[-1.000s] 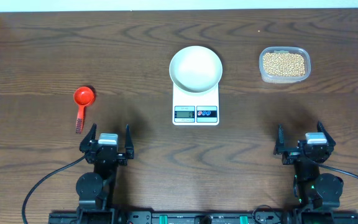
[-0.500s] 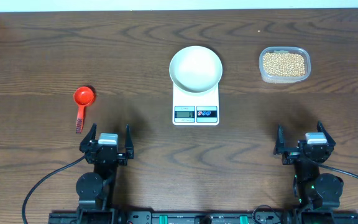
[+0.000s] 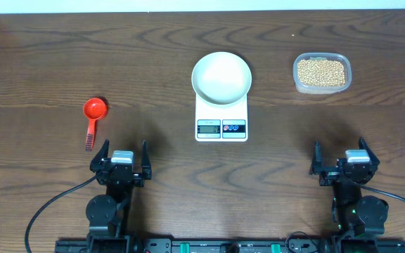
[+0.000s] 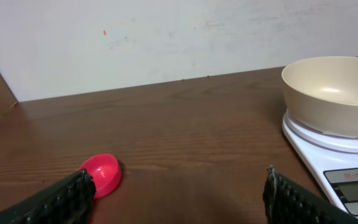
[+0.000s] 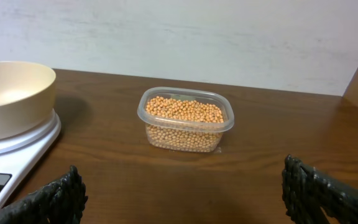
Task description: Scoop item into bowl and weigh 50g on scale
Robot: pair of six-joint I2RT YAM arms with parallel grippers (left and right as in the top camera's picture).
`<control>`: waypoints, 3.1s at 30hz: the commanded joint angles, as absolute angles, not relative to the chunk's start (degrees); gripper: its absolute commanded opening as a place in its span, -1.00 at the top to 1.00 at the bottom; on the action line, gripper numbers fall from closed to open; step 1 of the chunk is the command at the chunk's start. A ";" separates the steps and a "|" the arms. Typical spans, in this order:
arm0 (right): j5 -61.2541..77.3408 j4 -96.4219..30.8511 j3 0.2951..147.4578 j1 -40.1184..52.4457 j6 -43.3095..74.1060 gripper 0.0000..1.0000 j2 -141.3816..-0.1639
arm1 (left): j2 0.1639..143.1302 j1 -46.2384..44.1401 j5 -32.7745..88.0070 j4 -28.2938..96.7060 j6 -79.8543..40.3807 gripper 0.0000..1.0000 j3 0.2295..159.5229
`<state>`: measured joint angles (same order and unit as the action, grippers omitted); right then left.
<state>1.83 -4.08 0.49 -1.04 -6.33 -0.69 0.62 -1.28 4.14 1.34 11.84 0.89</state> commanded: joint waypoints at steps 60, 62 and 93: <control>1.61 -4.25 0.30 -0.75 -6.04 -0.99 -0.43 | 81.06 3.38 17.72 47.83 2.37 -0.78 70.63; 1.61 -4.25 0.30 -0.75 -6.04 -0.99 -0.40 | 84.64 5.74 20.60 51.03 4.43 -0.87 73.08; 1.61 -4.25 0.30 -0.75 -6.04 -0.98 -0.43 | 104.73 29.71 19.90 33.76 13.52 -0.32 72.71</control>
<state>1.69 -4.05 0.47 -1.04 -6.33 -0.69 102.50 29.45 20.36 34.63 12.49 72.49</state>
